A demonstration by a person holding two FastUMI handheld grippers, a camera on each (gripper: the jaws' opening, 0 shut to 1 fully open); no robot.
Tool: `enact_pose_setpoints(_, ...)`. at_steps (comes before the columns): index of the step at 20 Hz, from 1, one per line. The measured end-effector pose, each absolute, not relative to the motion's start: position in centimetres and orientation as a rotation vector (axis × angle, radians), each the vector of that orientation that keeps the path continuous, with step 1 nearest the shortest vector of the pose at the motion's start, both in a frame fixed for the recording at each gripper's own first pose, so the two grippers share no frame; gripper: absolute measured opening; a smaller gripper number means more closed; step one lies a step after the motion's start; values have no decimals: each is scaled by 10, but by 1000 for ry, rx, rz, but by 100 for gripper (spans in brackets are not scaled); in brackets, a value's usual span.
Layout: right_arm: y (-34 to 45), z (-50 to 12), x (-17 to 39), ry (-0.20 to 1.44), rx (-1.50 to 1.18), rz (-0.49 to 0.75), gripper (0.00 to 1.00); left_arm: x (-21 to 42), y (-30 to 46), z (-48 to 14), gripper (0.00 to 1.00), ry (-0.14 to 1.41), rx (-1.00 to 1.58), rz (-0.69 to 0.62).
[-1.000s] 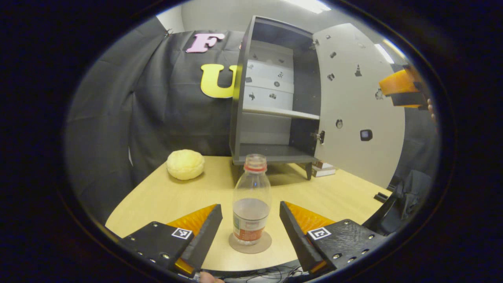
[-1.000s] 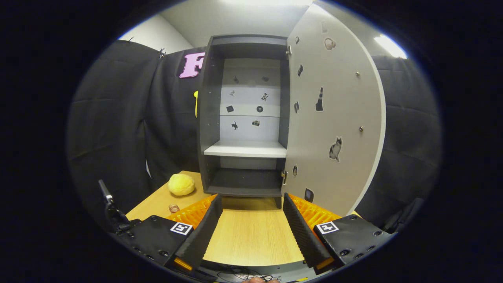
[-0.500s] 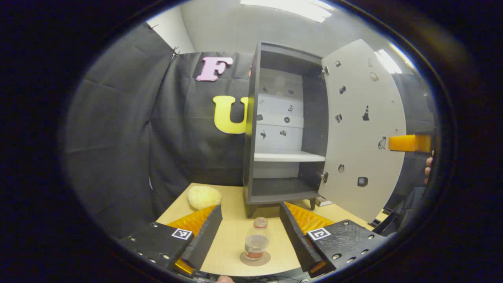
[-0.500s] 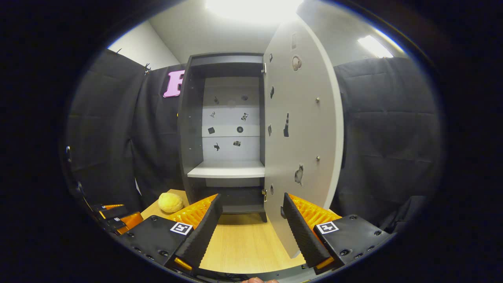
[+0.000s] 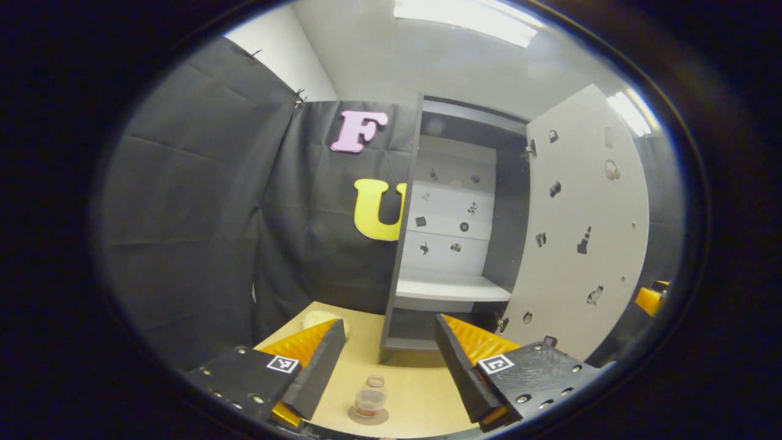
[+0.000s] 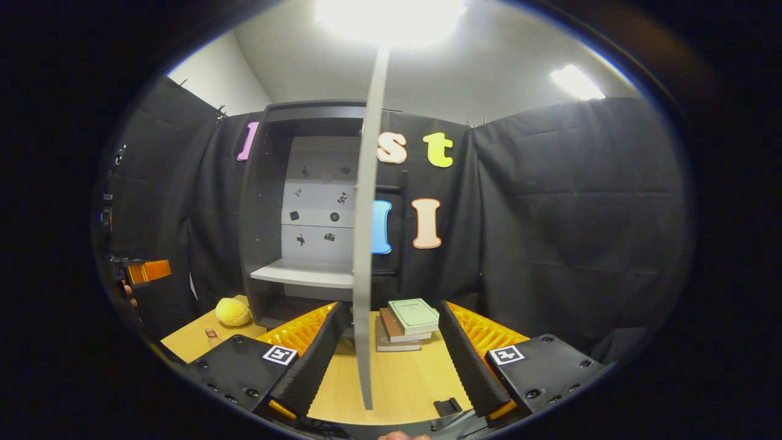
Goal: Open the cabinet door with the right hand, grasp the bottle in the cabinet with the left hand and place it on the coaster, then close the cabinet door with the right hand.
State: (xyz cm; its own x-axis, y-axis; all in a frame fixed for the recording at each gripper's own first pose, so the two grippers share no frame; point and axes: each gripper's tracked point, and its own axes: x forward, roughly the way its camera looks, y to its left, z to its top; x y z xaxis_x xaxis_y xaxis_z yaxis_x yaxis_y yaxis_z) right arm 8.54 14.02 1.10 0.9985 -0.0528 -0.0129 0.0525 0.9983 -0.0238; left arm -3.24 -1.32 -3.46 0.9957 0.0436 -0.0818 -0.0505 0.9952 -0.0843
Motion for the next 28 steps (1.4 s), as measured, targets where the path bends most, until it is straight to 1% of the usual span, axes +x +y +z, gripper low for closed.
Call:
enact_pose_setpoints(3, 104, 27, 103, -20, 18, -65, 96, -40, -21, -49, 88, 91, -53, 122)
enact_pose_setpoints(4, 95, 30, 113, -26, 37, -56, 98, -45, -25, -53, 88, 104, -38, 140)
enact_pose_setpoints(5, 92, 28, 121, -17, 57, -45, 94, -48, -27, -56, 88, 105, -25, 152)
enact_pose_setpoints(6, 87, 29, 131, -13, 81, -30, 97, -52, -29, -59, 88, 111, -10, 166)
enact_pose_setpoints(7, 84, 33, 140, -12, 109, -11, 93, -55, -30, -62, 90, 121, 6, 181)
enact_pose_setpoints(8, 82, 36, 150, -7, 133, 11, 93, -58, -32, -66, 88, 132, 17, 198)
enact_pose_setpoints(9, 82, 36, 159, 1, 150, 33, 98, -62, -32, -72, 88, 141, 25, 220)
enact_pose_setpoints(10, 81, 37, 168, 9, 161, 57, 98, -67, -31, -76, 90, 148, 25, 247)
enact_pose_setpoints(14, 88, 42, 194, 43, 187, 155, 98, -85, -31, -90, 90, 169, -3, 350)
enact_pose_setpoints(17, 102, 41, 195, 75, 212, 254, 98, -97, -32, -99, 90, 181, -24, 406)
enact_pose_setpoints(18, 104, 42, 195, 82, 221, 258, 92, -102, -30, -99, 90, 181, -31, 421)
enact_pose_setpoints(19, 108, 42, 200, 82, 229, 266, 97, -105, -28, -101, 90, 181, -38, 429)
enact_pose_setpoints(22, 108, 47, 197, 62, 198, 240, 97, -107, -25, -106, 90, 195, -48, 426)
enact_pose_setpoints(24, 115, 50, 198, 54, 179, 235, 97, -106, -20, -114, 88, 219, -38, 414)
enact_pose_setpoints(28, 151, 48, 190, 72, 178, 247, 97, -108, -3, -124, 88, 243, -21, 383)
